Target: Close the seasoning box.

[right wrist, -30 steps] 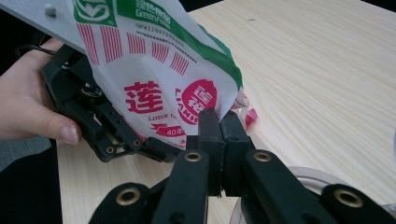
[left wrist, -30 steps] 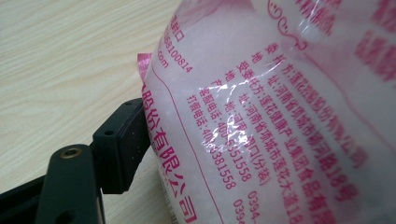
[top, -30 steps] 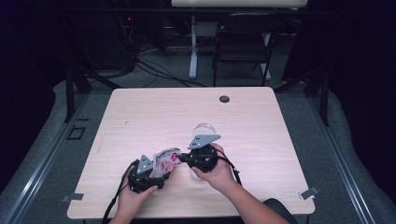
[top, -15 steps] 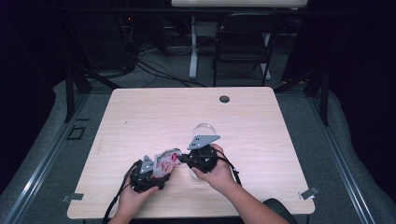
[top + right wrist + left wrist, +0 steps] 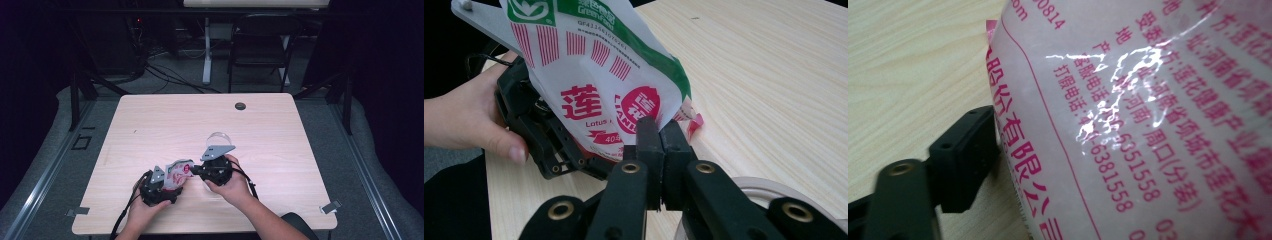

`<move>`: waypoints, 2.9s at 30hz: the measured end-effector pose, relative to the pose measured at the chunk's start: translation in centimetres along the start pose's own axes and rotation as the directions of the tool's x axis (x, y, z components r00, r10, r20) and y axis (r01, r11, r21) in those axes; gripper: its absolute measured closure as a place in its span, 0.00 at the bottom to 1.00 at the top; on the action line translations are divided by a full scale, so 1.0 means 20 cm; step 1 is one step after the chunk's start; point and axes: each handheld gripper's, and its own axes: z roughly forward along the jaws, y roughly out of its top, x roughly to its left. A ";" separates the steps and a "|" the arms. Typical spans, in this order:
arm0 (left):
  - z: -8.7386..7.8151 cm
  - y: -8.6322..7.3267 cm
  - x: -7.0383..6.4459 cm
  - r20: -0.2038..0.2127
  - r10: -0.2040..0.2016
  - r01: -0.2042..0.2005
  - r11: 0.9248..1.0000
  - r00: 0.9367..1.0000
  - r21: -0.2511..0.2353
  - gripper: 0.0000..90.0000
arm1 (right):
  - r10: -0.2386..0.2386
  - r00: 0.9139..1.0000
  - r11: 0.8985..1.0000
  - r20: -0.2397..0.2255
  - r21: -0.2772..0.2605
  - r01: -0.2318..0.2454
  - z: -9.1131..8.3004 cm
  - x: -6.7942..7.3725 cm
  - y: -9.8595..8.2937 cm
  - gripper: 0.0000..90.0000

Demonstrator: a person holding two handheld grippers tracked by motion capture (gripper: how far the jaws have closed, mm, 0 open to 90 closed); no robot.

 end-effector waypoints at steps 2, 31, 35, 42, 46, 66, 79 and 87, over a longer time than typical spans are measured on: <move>0.00 0.00 0.00 0.004 0.002 -0.002 1.000 1.000 0.003 0.17 | 0.000 1.000 1.000 -0.001 0.001 0.000 0.00 0.00 0.00 0.99; 0.01 0.02 0.00 -0.049 -0.052 0.050 0.998 0.997 -0.037 0.50 | -0.014 1.000 1.000 -0.003 0.003 0.014 0.01 0.02 0.00 0.98; 0.01 0.02 0.00 -0.048 -0.057 0.056 0.998 0.997 -0.038 0.50 | -0.012 1.000 1.000 -0.001 0.004 0.012 0.01 0.02 0.00 0.98; 0.01 0.03 0.00 -0.060 -0.045 0.042 0.998 0.997 -0.036 0.52 | -0.009 1.000 1.000 0.002 0.001 0.009 0.00 0.01 0.00 0.98; 0.01 0.02 0.00 -0.065 -0.048 0.045 0.998 0.997 -0.042 0.55 | -0.010 1.000 1.000 0.002 -0.002 0.010 0.00 0.01 0.00 0.98; -0.04 0.04 -0.02 -0.105 -0.027 0.020 0.998 0.994 -0.061 0.66 | 0.006 1.000 1.000 -0.015 -0.029 -0.007 -0.02 0.01 0.01 0.96; -0.09 0.06 -0.03 -0.198 0.021 -0.036 0.997 0.980 -0.074 0.67 | -0.006 1.000 0.999 -0.029 -0.038 0.005 -0.04 0.02 0.02 0.95; -0.11 0.07 -0.02 -0.229 0.030 -0.050 0.996 0.973 -0.080 0.67 | -0.004 0.999 0.999 -0.035 -0.046 0.002 -0.04 0.01 0.02 0.94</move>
